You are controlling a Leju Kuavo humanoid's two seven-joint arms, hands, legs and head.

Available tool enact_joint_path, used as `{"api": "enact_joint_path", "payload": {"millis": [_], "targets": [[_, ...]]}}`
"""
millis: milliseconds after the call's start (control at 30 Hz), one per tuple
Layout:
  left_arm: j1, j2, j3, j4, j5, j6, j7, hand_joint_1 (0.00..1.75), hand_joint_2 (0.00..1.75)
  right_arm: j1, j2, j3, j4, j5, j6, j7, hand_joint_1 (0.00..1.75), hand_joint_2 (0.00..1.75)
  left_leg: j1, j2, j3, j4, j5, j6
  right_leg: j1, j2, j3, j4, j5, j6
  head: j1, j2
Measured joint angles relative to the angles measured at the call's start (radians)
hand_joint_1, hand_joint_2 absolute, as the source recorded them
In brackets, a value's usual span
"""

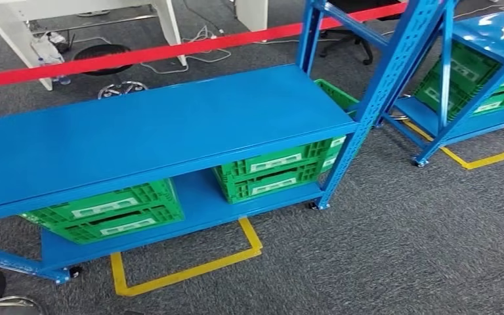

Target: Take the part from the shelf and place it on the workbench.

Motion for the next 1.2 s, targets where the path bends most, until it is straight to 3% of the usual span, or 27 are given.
{"api": "enact_joint_path", "payload": {"millis": [67,100,133,200,233,300,333,367,400,500,600,633,667,733,800,867,933,967,1033,1067,1133,1167,1200], "targets": [[-0.004,-0.002,0.000,0.000,0.000,0.000,0.000,0.00,0.00,0.004,0.000,0.000,0.000,0.000,0.000,0.000,0.00,0.00,0.002,-0.028,0.002,-0.001,-0.003,0.003,-0.006,0.031,-0.084,0.134,-0.044,0.008,0.001,0.000],[-0.004,-0.003,0.000,0.000,0.000,0.000,0.000,0.00,0.00,0.007,0.000,0.000,0.000,0.000,0.000,0.000,0.00,0.00,0.003,-0.043,0.004,0.000,-0.005,0.002,-0.009,0.035,-0.117,0.173,-0.044,0.012,0.000,0.000],[-0.003,-0.004,0.000,0.000,0.000,0.000,0.000,0.00,0.00,0.008,0.000,0.000,0.000,0.000,0.000,0.000,0.00,0.00,0.004,-0.058,0.008,0.000,-0.008,0.000,-0.012,0.036,-0.135,0.177,-0.023,0.016,0.000,0.000],[-0.001,-0.005,0.001,0.000,0.000,0.000,0.000,0.00,0.00,0.010,-0.001,-0.001,0.000,0.000,-0.001,0.000,0.00,0.00,0.008,-0.086,0.018,0.003,-0.016,-0.010,-0.020,0.049,-0.119,0.084,0.067,0.024,0.000,0.000],[-0.001,-0.005,0.001,0.000,0.000,0.000,-0.001,0.00,0.00,0.010,-0.001,-0.001,0.000,0.000,-0.001,0.000,0.00,0.00,0.010,-0.099,0.022,0.007,-0.021,-0.017,-0.024,0.071,-0.101,0.026,0.103,0.027,0.001,0.000],[-0.004,-0.005,0.001,0.000,-0.001,0.000,-0.001,0.00,0.00,0.010,-0.001,-0.002,0.000,0.000,-0.001,0.001,0.00,0.00,0.011,-0.123,0.018,0.016,-0.027,-0.029,-0.030,0.109,-0.072,-0.050,0.131,0.022,0.002,0.000],[-0.004,-0.004,0.001,0.000,-0.001,0.000,-0.002,0.00,0.00,0.010,-0.001,-0.003,0.000,0.000,-0.001,0.000,0.00,0.00,0.012,-0.133,0.014,0.017,-0.026,-0.035,-0.029,0.116,-0.066,-0.056,0.125,0.016,0.003,0.000],[-0.003,-0.004,0.001,0.000,-0.001,0.001,-0.002,0.00,0.00,0.010,-0.001,-0.004,0.000,0.000,-0.001,0.000,0.00,0.00,0.013,-0.143,0.010,0.017,-0.024,-0.040,-0.029,0.108,-0.062,-0.060,0.125,0.007,0.003,0.000],[0.000,-0.004,0.002,0.000,-0.002,0.001,-0.002,0.00,0.44,0.010,-0.001,-0.005,0.000,0.000,-0.001,0.000,0.00,0.00,0.014,-0.139,0.007,0.018,-0.024,-0.045,-0.028,0.098,-0.060,-0.062,0.127,0.000,0.002,0.000],[0.003,-0.004,0.002,0.000,-0.004,0.002,-0.002,0.00,1.75,0.010,-0.001,-0.006,0.000,0.000,-0.001,-0.002,0.00,0.00,0.010,-0.084,0.000,0.035,-0.037,-0.056,-0.031,0.077,-0.053,-0.068,0.130,-0.012,-0.004,0.000],[0.003,-0.004,0.002,0.000,-0.004,0.002,-0.002,0.00,1.75,0.009,-0.001,-0.006,0.000,0.000,-0.002,-0.002,0.00,0.00,0.009,-0.069,-0.003,0.042,-0.041,-0.057,-0.030,0.074,-0.053,-0.069,0.129,-0.013,-0.007,0.000],[0.001,-0.004,0.002,0.000,-0.005,0.002,-0.002,0.00,1.75,0.010,-0.001,-0.006,0.000,0.000,-0.001,-0.002,0.00,0.00,0.010,-0.056,-0.023,0.079,-0.059,-0.060,-0.029,0.065,-0.051,-0.069,0.128,-0.017,-0.009,0.000],[0.000,-0.004,0.002,0.000,-0.007,0.002,-0.002,0.00,1.75,0.011,-0.001,-0.007,0.000,0.001,-0.001,-0.002,0.00,0.00,0.012,-0.042,-0.055,0.139,-0.075,-0.062,-0.026,0.042,-0.047,-0.069,0.123,-0.021,-0.012,0.000],[0.000,-0.003,0.003,0.000,-0.012,0.001,-0.002,0.00,1.75,0.011,-0.001,-0.008,0.000,0.004,0.000,-0.002,0.00,0.00,0.015,-0.010,-0.085,0.185,-0.061,-0.060,-0.021,-0.013,-0.033,-0.070,0.110,-0.026,-0.015,0.000],[-0.001,-0.002,0.003,0.000,-0.015,0.001,-0.002,0.00,1.75,0.011,-0.001,-0.008,0.000,0.006,-0.001,-0.003,0.00,0.00,0.006,0.033,-0.037,0.087,-0.012,-0.047,-0.017,-0.049,-0.024,-0.070,0.097,-0.019,-0.016,0.000],[-0.005,-0.002,0.003,0.000,-0.017,0.001,-0.002,0.00,1.75,0.010,-0.001,-0.008,0.000,0.007,-0.002,-0.003,0.00,0.00,-0.004,0.059,-0.010,0.032,-0.012,-0.035,-0.012,-0.073,-0.020,-0.074,0.089,-0.010,-0.016,0.000],[-0.003,-0.002,0.004,0.000,-0.020,0.001,-0.002,0.00,1.75,0.006,-0.001,-0.008,0.000,0.008,-0.002,-0.003,0.00,0.00,-0.002,0.039,-0.008,0.021,-0.013,-0.026,-0.010,-0.093,-0.006,-0.082,0.084,-0.002,-0.015,0.000],[0.000,-0.001,0.005,0.000,-0.021,0.001,-0.002,0.00,1.75,0.003,-0.001,-0.008,0.000,0.008,-0.002,-0.003,0.00,0.00,0.001,0.028,-0.005,0.014,-0.010,-0.022,-0.010,-0.083,-0.002,-0.079,0.078,0.002,-0.013,0.000],[0.002,-0.002,0.007,0.000,-0.022,0.001,-0.002,0.00,1.75,0.001,-0.001,-0.008,0.000,0.008,-0.002,-0.004,0.00,0.00,0.007,0.006,0.003,0.002,-0.004,-0.011,-0.013,-0.029,-0.025,-0.019,0.038,0.008,-0.009,0.000],[0.001,-0.002,0.008,0.000,-0.023,0.001,-0.002,0.00,1.75,0.002,-0.001,-0.008,0.000,0.008,-0.002,-0.004,0.00,0.00,0.007,-0.006,0.003,0.002,-0.004,-0.008,-0.013,0.003,-0.056,0.042,0.008,0.010,-0.007,0.000],[-0.002,-0.003,0.009,0.000,-0.023,0.001,-0.002,0.00,1.75,0.007,-0.001,-0.008,0.000,0.009,-0.002,-0.003,0.00,0.00,0.007,-0.033,0.004,0.002,-0.006,-0.004,-0.013,0.031,-0.130,0.168,-0.033,0.011,-0.005,0.000],[-0.001,-0.004,0.009,0.000,-0.023,0.001,-0.002,0.00,1.75,0.009,-0.001,-0.008,0.000,0.009,-0.002,-0.003,0.00,0.00,0.006,-0.048,0.006,0.002,-0.007,-0.004,-0.013,0.034,-0.153,0.194,-0.027,0.012,-0.005,0.000],[-0.001,-0.004,0.010,0.000,-0.023,0.001,-0.001,0.00,1.75,0.010,-0.001,-0.008,0.000,0.009,-0.002,-0.003,0.00,0.00,0.006,-0.063,0.009,0.003,-0.008,-0.004,-0.013,0.037,-0.157,0.180,0.001,0.012,-0.005,0.000]]}}
